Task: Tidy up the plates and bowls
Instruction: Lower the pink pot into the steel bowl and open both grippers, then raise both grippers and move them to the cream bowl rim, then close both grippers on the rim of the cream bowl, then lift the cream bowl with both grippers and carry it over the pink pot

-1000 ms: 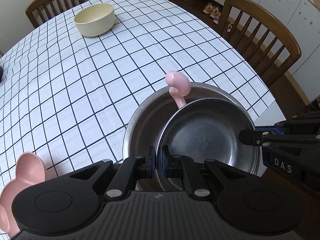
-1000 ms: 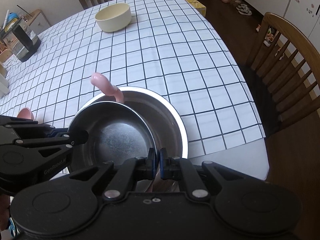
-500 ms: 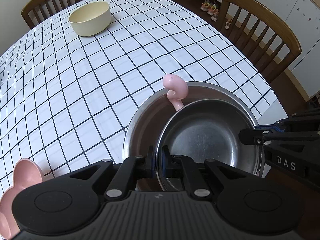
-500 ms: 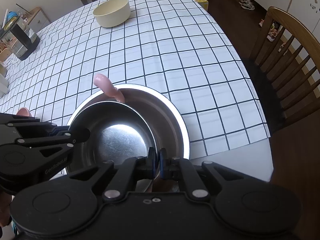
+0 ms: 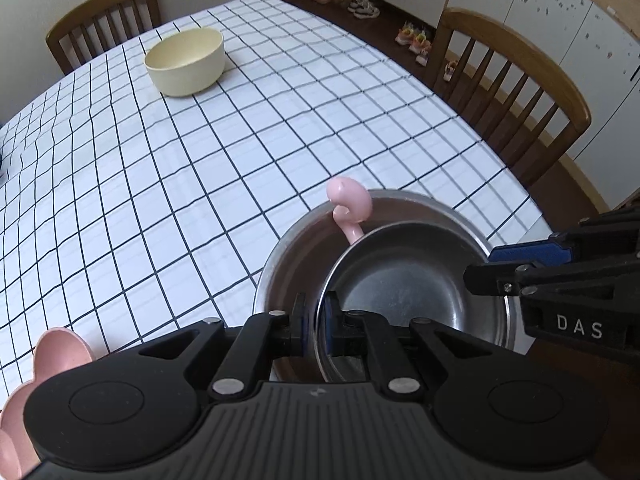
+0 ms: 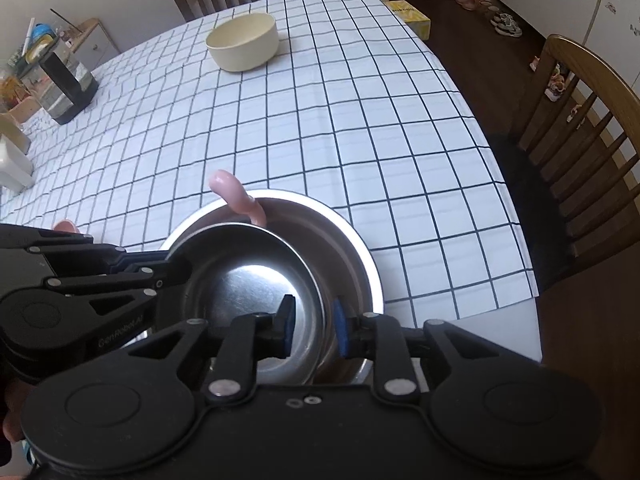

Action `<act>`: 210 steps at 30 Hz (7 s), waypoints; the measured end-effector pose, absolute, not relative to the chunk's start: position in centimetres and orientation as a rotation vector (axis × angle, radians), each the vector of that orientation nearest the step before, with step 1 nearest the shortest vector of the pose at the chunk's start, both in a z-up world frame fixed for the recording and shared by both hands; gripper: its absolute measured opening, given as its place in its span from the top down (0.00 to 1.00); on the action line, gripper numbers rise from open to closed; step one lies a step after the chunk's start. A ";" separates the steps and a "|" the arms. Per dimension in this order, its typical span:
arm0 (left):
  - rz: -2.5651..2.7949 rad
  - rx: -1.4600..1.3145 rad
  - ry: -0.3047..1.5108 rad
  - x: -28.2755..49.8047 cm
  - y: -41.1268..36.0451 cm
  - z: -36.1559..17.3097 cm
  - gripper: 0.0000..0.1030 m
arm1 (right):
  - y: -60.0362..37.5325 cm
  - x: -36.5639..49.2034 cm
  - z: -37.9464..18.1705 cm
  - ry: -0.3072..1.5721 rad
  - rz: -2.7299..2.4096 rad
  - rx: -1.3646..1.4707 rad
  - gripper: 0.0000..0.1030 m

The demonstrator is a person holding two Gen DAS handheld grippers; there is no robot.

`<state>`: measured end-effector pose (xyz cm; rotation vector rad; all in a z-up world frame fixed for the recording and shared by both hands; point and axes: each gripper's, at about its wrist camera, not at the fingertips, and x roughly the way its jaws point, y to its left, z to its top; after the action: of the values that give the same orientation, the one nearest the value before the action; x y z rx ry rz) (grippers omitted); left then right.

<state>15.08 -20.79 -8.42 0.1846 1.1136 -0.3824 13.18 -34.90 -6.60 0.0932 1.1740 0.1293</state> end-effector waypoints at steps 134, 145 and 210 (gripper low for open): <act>-0.003 -0.049 1.068 39.4 -16.3 -7.3 0.93 | -30.2 40.6 -4.4 1.050 0.314 0.001 0.93; -0.067 0.001 1.036 32.8 -17.1 -2.4 0.93 | -31.1 33.7 0.0 1.012 0.262 0.036 0.93; -0.313 0.302 0.906 8.6 -22.9 -8.8 0.92 | -34.1 7.7 -5.6 1.033 0.104 0.010 0.93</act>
<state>8.56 -22.92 -8.83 0.3015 0.9059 -0.3133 7.73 -34.09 -5.61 0.0097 1.0330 0.1037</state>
